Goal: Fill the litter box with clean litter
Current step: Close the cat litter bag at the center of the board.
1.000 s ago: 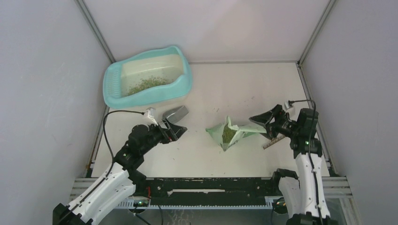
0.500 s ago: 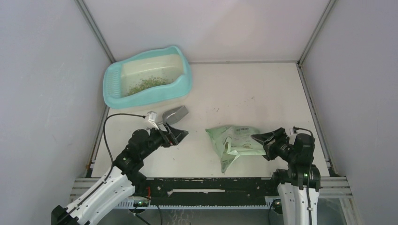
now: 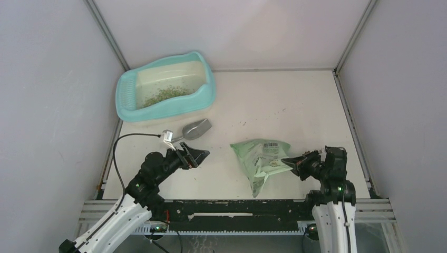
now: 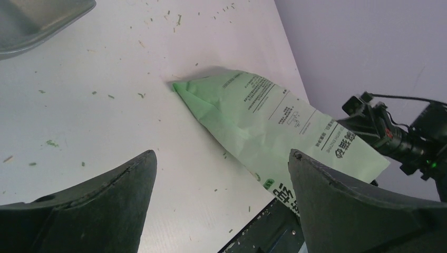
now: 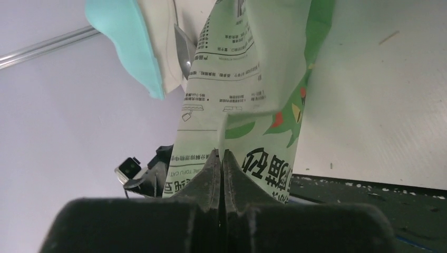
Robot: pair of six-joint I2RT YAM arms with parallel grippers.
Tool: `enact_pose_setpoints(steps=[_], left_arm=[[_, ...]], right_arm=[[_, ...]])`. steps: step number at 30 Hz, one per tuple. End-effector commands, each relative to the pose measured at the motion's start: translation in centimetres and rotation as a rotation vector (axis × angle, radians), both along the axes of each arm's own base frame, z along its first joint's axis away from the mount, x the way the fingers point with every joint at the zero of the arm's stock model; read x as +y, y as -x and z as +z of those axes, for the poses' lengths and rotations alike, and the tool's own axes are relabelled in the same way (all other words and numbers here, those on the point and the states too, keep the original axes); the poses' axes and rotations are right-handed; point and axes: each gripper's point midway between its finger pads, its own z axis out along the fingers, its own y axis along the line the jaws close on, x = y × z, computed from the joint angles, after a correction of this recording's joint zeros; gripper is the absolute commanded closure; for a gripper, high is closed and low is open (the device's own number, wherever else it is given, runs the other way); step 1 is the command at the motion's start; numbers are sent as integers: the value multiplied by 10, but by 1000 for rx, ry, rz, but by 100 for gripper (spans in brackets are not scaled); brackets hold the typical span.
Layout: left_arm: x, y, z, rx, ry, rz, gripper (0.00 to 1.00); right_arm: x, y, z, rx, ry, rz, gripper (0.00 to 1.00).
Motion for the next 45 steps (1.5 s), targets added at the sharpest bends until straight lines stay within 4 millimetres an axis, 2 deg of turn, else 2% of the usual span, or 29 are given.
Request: enact_pose_setpoints(steps=[1, 7, 9, 12, 16, 22, 24, 26, 28, 31, 32, 34, 37, 41, 45], left_arm=[[0, 4, 1, -11, 16, -9, 3], [5, 2, -5, -6, -18, 17, 3], [7, 0, -6, -3, -33, 27, 3], [11, -2, -6, -2, -62, 43, 3], [17, -5, -3, -2, -97, 76, 3], [29, -9, 3, -5, -145, 130, 2], [33, -9, 4, -3, -157, 147, 2], [36, -7, 5, 0, -166, 153, 2], [39, -6, 7, -1, -168, 163, 2], [41, -5, 8, 3, -160, 169, 3], [40, -5, 8, 6, -158, 169, 3], [39, -5, 7, 15, -156, 167, 3], [37, -5, 8, 22, -156, 158, 3], [33, -7, 9, 31, -168, 146, 4], [23, -15, 18, 20, -175, 121, 4]], right_arm=[[-7, -50, 10, -61, 6, -7, 100], [-4, -104, 36, -165, -4, -1, 100], [5, -123, 44, -193, -26, 25, 100], [31, -151, 61, -218, -22, 133, 100], [55, -194, 92, -272, -25, 194, 100], [84, -243, 145, -394, -51, 276, 100], [85, -251, 145, -403, -58, 301, 100], [78, -254, 136, -398, -56, 327, 100], [63, -253, 118, -367, -25, 357, 100], [38, -245, 76, -287, 53, 395, 100], [21, -244, 59, -265, 96, 398, 100], [-2, -234, 26, -171, 159, 390, 77], [-33, -207, -21, -66, 236, 357, 60], [-57, -174, -47, -16, 287, 283, 47], [-54, -151, -47, -11, 291, 286, 44]])
